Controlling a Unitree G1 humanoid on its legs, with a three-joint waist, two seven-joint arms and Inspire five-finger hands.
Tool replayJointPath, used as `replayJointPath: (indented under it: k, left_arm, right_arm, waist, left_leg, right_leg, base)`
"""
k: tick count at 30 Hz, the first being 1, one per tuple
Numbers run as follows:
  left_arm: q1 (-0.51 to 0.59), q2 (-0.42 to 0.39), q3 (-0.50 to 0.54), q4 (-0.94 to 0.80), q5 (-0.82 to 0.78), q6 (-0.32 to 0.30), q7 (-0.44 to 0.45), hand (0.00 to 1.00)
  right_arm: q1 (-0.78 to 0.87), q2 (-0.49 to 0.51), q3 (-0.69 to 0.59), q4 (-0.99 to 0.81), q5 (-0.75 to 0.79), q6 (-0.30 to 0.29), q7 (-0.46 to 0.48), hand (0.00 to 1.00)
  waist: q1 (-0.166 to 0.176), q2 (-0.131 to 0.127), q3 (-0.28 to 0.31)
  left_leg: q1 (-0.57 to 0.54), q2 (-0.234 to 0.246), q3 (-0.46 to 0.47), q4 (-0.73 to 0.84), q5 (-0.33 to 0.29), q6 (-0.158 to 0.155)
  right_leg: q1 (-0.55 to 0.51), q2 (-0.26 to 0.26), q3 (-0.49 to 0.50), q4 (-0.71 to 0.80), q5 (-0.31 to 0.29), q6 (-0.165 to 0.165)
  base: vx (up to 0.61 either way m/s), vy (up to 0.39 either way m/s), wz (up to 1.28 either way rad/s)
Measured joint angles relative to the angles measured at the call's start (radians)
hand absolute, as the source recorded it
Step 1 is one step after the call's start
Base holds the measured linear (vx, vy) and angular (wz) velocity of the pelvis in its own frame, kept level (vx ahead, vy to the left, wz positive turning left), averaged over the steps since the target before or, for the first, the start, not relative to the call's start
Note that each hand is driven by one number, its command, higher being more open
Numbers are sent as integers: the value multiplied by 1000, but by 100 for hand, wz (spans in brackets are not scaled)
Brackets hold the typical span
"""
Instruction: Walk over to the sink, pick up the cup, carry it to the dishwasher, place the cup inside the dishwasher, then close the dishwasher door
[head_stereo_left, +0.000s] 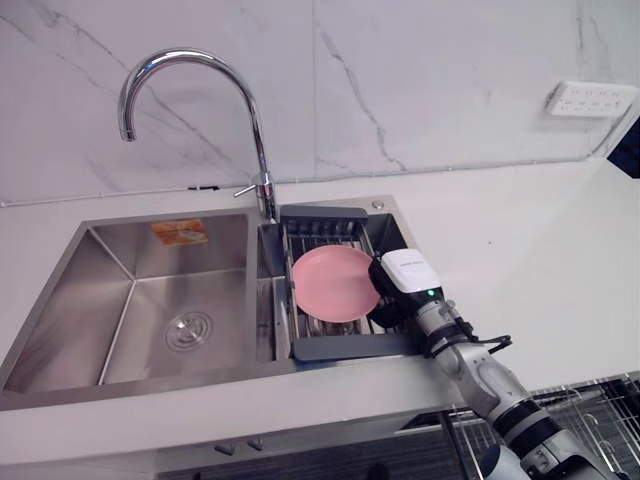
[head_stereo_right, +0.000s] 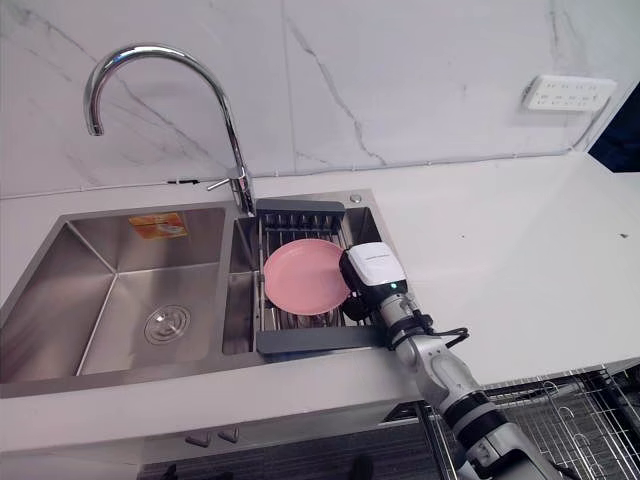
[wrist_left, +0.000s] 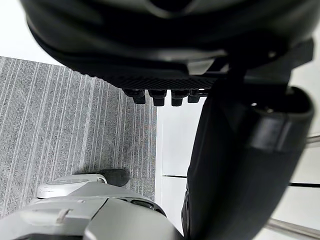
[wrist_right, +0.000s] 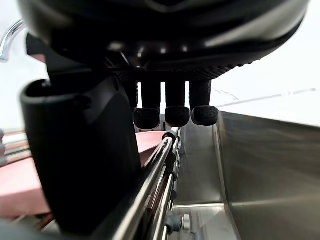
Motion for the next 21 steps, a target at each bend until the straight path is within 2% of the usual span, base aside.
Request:
replayJointPath:
  k: [3,5,10,15,21]
  left_arm:
    - [5,-1,0,0,-6,1,0,100]
    - [7,-1,0,0,-6,1,0,100]
    - [11,-2,1,0,-10,5,-1,100]
    - [12,-2,2,-1,-26,14,-2,100]
    - [12,-2,7,-1,-33,22,-13,100]
  right_arm:
    - [2,4,-35,-4,97,9,46,100]
    - [2,7,-56,-15,103,13,86,100]
    - [1,7,-154,-85,228,45,244,100]
    - [-4,5,-256,-193,336,83,354,100]
    - [-3,3,-265,-214,451,127,460,100]
  waist:
    - [-3,8,0]
    - [-4,10,1]
    - [-6,11,0]
    - [-10,10,-1]
    - [-17,8,-2]
  left_leg:
    - [1,0,0,0,0,0]
    - [2,0,0,0,-1,1]
    - [17,0,-2,0,-4,2]
    - [23,0,-1,-1,-8,3]
    - [35,-2,4,-1,-15,5]
  right_leg:
    - [1,0,0,0,0,0]
    - [2,0,0,0,0,0]
    - [17,0,-2,0,2,-3]
    - [22,0,-2,0,3,-4]
    - [33,-2,1,0,3,-3]
  base:
    - [0,0,0]
    - [0,0,0]
    - [0,0,0]
    - [16,21,0]
    - [14,36,-2]
